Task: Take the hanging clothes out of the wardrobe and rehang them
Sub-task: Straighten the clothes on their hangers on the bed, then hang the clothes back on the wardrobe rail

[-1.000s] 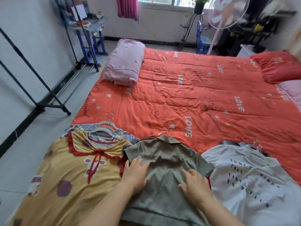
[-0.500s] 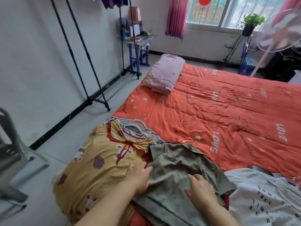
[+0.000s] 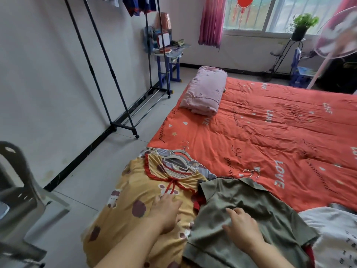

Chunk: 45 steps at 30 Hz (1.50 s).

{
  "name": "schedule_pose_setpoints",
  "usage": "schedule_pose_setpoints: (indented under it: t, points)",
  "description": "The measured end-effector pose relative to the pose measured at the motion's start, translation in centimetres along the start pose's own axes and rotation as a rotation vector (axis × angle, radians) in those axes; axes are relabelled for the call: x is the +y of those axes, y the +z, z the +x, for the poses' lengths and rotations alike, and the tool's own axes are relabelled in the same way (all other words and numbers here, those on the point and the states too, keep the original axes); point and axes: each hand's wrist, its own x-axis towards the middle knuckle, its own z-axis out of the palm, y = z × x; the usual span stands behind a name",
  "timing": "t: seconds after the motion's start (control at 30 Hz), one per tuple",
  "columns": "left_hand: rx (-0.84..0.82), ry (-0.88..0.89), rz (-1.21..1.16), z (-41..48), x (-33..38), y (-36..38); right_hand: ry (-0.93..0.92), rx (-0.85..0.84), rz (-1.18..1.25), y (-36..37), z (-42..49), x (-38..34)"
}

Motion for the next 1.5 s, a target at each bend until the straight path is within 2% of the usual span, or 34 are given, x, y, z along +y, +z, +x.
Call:
schedule_pose_setpoints:
  t: [0.2, 0.43, 0.67, 0.93, 1.17, 1.3, 1.43, 1.5]
  points:
    - [-0.045, 0.099, -0.028, 4.9, -9.5, -1.1, 0.096, -0.045, 0.051, 1.8, 5.9, -9.2]
    - [-0.082, 0.130, -0.052, 9.8, -16.3, -1.0, 0.078, -0.043, 0.083, 2.4, 11.6, -17.1]
    - [-0.122, 0.108, -0.071, 14.9, -19.1, 0.6, 0.051, -0.066, 0.103, 3.4, 19.3, -18.3]
    - [-0.076, 0.084, -0.141, 24.0, -20.2, 4.3, 0.057, -0.097, 0.116, 7.1, 32.7, -15.0]
    - [-0.067, 0.034, -0.215, 29.1, -20.2, 10.0, 0.113, 0.086, 0.197, 11.7, 42.2, -12.5]
    - [-0.035, 0.029, -0.227, 29.6, -20.4, 11.7, 0.125, 0.207, 0.104, 13.0, 44.0, -11.9]
    - [0.070, 0.020, -0.277, 28.4, -20.9, 10.8, 0.102, 0.314, 0.209, 12.0, 43.0, -12.5]
    - [0.189, 0.029, -0.317, 27.5, -21.4, 9.2, 0.078, 0.386, 0.304, 10.5, 41.1, -13.6]
